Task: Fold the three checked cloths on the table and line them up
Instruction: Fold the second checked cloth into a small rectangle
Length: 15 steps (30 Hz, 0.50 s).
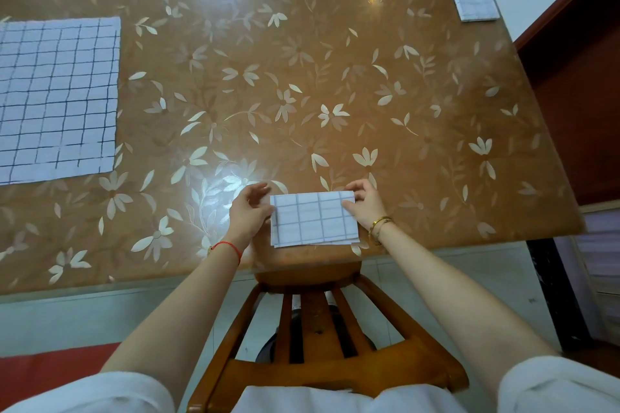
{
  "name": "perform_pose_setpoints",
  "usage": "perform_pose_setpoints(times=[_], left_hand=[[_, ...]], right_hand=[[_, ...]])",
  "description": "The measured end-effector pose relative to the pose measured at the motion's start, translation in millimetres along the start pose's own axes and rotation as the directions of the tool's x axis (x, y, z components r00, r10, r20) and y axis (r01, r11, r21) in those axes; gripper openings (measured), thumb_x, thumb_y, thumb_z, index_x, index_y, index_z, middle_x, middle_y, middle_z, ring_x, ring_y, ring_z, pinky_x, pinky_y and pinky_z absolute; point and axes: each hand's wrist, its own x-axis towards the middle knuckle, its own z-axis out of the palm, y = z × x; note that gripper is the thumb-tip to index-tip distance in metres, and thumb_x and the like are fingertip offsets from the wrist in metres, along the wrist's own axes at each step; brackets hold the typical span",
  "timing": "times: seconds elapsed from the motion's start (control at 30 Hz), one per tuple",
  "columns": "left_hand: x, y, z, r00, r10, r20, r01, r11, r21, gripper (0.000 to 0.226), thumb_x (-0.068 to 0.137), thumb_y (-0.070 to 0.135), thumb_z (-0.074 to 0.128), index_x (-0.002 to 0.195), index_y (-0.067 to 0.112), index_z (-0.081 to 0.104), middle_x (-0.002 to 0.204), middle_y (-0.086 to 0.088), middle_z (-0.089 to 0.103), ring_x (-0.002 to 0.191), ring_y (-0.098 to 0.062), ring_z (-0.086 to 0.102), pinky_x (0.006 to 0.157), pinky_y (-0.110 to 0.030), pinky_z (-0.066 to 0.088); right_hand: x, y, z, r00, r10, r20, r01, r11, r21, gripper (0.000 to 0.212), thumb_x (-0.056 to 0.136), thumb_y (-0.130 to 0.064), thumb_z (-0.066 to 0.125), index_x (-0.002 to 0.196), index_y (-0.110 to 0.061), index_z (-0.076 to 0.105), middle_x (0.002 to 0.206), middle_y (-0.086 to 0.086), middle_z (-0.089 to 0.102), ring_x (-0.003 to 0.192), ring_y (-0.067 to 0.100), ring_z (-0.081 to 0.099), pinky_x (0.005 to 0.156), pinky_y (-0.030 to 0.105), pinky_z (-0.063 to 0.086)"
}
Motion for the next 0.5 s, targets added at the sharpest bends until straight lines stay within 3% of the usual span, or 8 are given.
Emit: perform_pose_setpoints(times=[0.1,0.23,0.33,0.43,0.5], left_hand=[[1.5,-2.0,0.3,1.0,0.017,0.009,-0.017,1.0,0.022,0.053,0.071,-0.007,0.069,0.101,0.038,0.066,0.117,0.004,0.068,0.105,-0.026,0.067,0.083,-0.044,0.059],[4.5,0.8,3.8,0.999,0.019,-0.032,-0.02,1.0,-0.023,0.049,0.076,-0.011,0.065,0.107,0.028,0.066,0.118,0.001,0.068,0.103,-0.017,0.066,0.068,-0.027,0.057],[6.3,2.1,4.2,0.999,0.022,-0.045,-0.022,1.0,-0.014,0.047,0.076,-0.011,0.062,0.105,0.025,0.067,0.116,0.0,0.07,0.096,-0.012,0.066,0.067,-0.022,0.056],[2.3,4.4,4.4,0.993,0.119,-0.009,-0.115,0.973,0.199,0.042,0.077,-0.008,0.063,0.103,0.023,0.068,0.112,0.002,0.069,0.09,-0.01,0.066,0.075,-0.012,0.052],[-1.0,4.0,4.6,0.973,0.229,0.041,-0.227,0.895,0.385,0.04,0.078,-0.006,0.064,0.11,0.018,0.07,0.113,0.001,0.063,0.088,-0.004,0.061,0.074,-0.004,0.045]], right_hand=[[0.6,2.5,4.7,1.0,-0.025,-0.014,0.024,0.997,-0.073,0.034,0.082,-0.005,0.068,0.106,-0.017,0.047,0.099,0.003,0.062,0.092,0.02,0.062,0.075,0.03,0.054],[-2.1,2.9,8.6,0.999,-0.033,-0.024,0.03,0.992,-0.122,0.046,0.082,-0.009,0.071,0.115,-0.021,0.041,0.102,0.005,0.058,0.096,0.021,0.06,0.083,0.034,0.055],[-6.2,1.8,11.1,0.998,-0.05,-0.024,0.045,0.984,-0.172,0.056,0.081,-0.01,0.071,0.127,-0.018,0.04,0.109,0.005,0.056,0.1,0.02,0.057,0.085,0.03,0.05],[-7.7,2.6,14.0,0.993,-0.115,-0.036,0.096,0.938,-0.334,0.059,0.079,-0.015,0.073,0.129,-0.017,0.042,0.125,0.005,0.047,0.113,0.02,0.048,0.097,0.031,0.043],[-9.9,3.5,16.6,0.981,-0.189,-0.049,0.136,0.842,-0.523,0.058,0.078,-0.021,0.071,0.129,-0.019,0.044,0.126,0.005,0.041,0.115,0.022,0.043,0.101,0.036,0.041]])
